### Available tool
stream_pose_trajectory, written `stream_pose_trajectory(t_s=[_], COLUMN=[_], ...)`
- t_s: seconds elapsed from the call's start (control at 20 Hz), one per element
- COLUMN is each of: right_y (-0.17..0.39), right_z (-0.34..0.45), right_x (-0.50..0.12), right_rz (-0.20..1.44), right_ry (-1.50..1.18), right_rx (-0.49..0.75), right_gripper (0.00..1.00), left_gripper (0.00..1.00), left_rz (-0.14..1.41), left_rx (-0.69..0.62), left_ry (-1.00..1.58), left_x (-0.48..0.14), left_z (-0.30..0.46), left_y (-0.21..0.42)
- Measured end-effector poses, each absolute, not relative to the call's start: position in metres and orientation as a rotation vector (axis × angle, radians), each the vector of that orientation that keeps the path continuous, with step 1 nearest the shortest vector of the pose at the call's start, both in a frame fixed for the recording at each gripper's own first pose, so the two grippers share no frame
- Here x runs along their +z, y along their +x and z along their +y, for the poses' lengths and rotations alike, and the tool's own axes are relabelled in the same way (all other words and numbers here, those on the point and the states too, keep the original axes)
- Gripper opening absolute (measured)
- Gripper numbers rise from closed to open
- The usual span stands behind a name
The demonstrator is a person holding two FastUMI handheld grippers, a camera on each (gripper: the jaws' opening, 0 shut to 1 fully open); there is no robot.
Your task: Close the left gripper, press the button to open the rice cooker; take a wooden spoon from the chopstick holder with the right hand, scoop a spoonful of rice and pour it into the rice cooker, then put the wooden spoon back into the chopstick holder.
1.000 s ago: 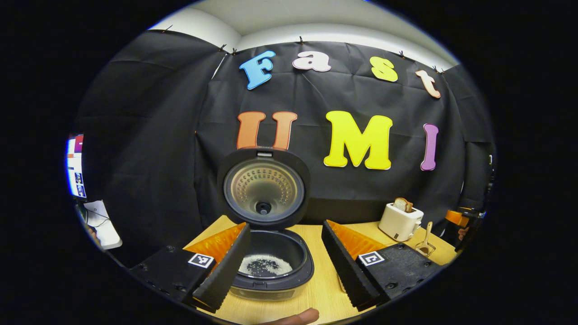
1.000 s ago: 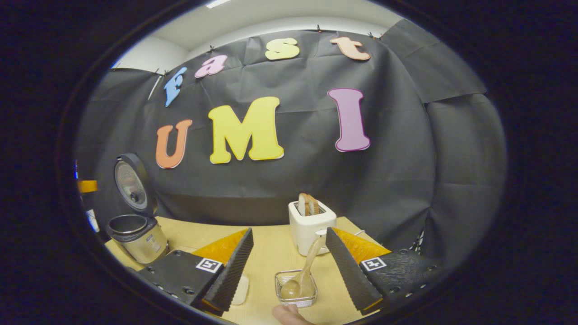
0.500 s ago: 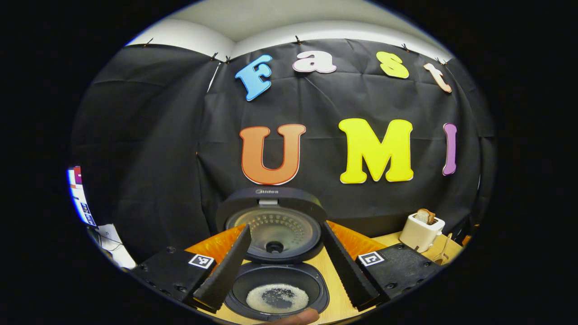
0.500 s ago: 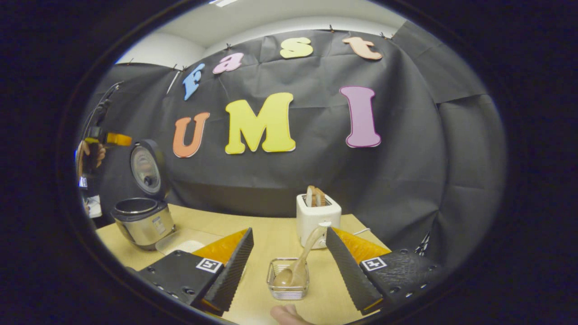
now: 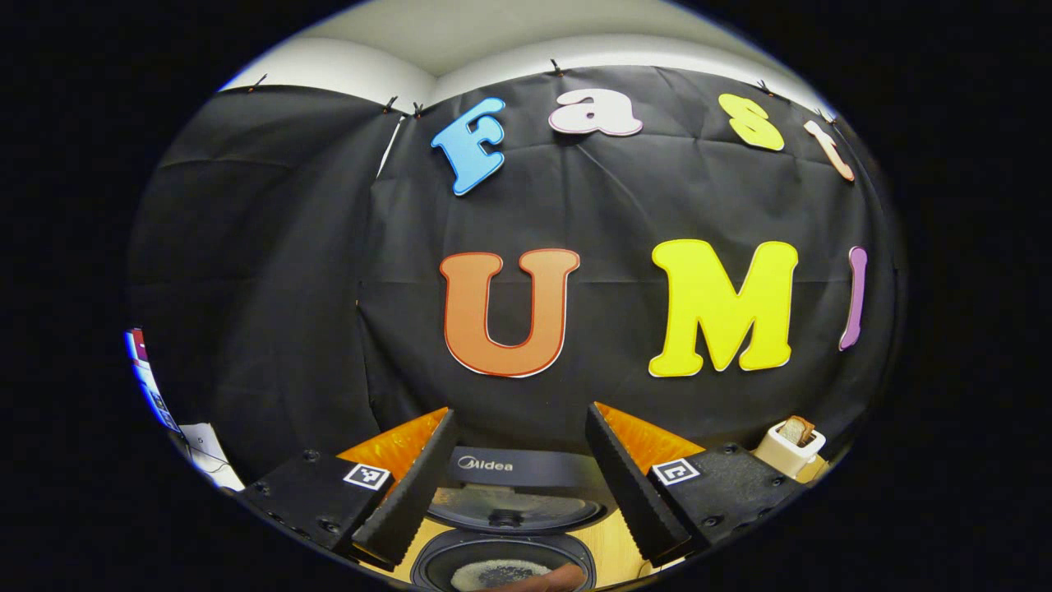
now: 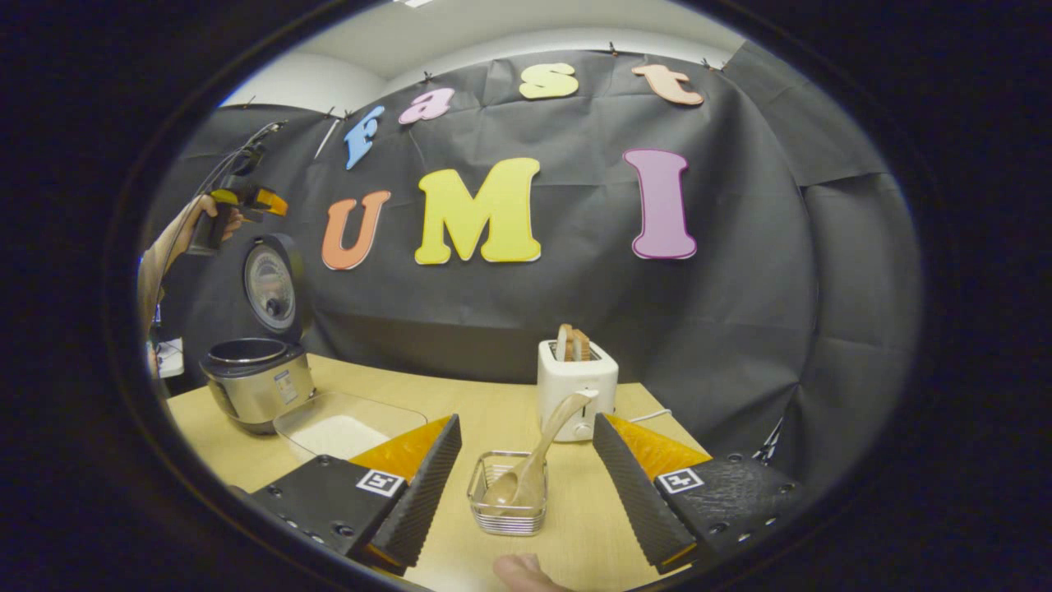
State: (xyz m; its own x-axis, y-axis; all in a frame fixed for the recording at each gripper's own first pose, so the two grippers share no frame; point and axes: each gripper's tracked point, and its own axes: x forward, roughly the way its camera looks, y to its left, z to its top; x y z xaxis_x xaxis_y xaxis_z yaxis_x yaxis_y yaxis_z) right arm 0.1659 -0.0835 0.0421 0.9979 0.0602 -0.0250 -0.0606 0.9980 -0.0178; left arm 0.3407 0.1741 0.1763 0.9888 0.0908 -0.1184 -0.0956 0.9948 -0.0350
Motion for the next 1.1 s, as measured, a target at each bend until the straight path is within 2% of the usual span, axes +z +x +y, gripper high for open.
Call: stream_pose_trajectory(t_s=[0.3,0.35,0.4,0.5,0.6,0.7,0.8,0.85,0.9,1.1], right_y=[0.161,0.16,0.16,0.16,0.155,0.146,0.141,0.139,0.136,0.122], right_z=[-0.08,-0.08,-0.08,-0.079,-0.073,-0.067,-0.064,-0.064,-0.062,-0.052], right_x=[0.034,0.033,0.034,0.035,0.035,0.03,0.029,0.029,0.029,0.025], right_rz=[0.034,0.035,0.034,0.024,0.019,0.025,0.029,0.027,0.026,0.03], right_ry=[0.044,0.047,0.042,0.017,0.001,-0.011,-0.027,-0.034,-0.039,-0.043], right_rx=[0.071,0.074,0.072,0.068,0.076,0.088,0.091,0.09,0.093,0.118], right_gripper=[0.96,0.93,0.96,0.95,0.92,0.95,0.96,0.93,0.96,0.95], left_gripper=[1.0,1.0,0.99,0.97,0.98,0.98,0.98,0.98,0.98,0.98], left_rz=[0.266,0.252,0.25,0.239,0.221,0.234,0.245,0.247,0.25,0.268], left_rx=[0.115,0.115,0.107,0.095,0.086,0.091,0.092,0.094,0.096,0.094], left_ry=[-0.06,-0.042,-0.038,-0.007,0.041,0.016,0.012,0.016,0.017,0.017], left_x=[0.141,0.142,0.141,0.139,0.138,0.138,0.134,0.133,0.131,0.12], left_z=[0.187,0.19,0.19,0.188,0.189,0.189,0.188,0.188,0.187,0.184], left_y=[0.369,0.37,0.368,0.365,0.36,0.352,0.342,0.336,0.33,0.298])
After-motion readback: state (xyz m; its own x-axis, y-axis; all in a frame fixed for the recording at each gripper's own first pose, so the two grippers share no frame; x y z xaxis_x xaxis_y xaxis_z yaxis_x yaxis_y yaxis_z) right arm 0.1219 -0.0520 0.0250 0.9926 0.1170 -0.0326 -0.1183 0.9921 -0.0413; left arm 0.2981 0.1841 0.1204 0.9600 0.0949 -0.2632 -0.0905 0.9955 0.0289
